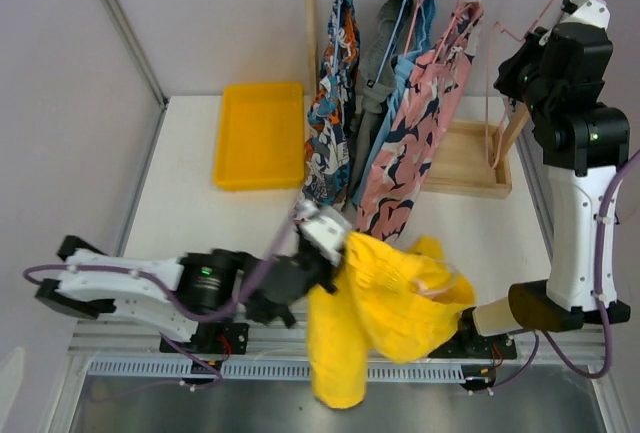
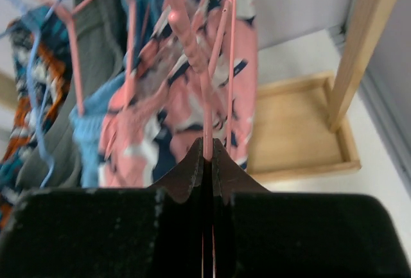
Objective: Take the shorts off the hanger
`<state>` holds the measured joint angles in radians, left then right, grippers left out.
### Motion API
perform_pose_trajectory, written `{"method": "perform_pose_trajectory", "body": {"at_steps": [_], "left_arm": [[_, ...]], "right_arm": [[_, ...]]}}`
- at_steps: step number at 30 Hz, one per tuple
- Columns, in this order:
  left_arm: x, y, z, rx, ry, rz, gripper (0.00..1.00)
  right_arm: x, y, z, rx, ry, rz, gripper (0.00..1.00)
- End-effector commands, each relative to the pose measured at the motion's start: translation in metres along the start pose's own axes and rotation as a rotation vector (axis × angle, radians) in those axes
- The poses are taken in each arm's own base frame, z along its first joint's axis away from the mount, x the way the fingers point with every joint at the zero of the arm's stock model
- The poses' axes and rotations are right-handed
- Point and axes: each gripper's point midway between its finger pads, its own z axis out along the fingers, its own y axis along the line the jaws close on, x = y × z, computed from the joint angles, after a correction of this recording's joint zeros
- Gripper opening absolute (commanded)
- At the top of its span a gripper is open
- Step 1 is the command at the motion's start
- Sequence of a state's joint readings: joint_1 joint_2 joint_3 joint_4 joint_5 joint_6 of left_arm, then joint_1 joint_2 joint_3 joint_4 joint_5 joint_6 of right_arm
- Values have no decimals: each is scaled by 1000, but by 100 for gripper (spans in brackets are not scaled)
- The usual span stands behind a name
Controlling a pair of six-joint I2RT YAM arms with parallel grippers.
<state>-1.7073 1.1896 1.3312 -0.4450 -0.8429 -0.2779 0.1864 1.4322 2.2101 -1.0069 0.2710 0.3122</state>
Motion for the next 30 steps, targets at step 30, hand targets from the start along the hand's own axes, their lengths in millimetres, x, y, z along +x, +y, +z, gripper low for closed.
{"method": "perform_pose_trajectory", "body": {"at_steps": [30], "left_arm": [[-206, 395, 19, -641, -275, -42, 0]], "right_arm": [[-10, -60, 137, -15, -50, 110, 4]]}}
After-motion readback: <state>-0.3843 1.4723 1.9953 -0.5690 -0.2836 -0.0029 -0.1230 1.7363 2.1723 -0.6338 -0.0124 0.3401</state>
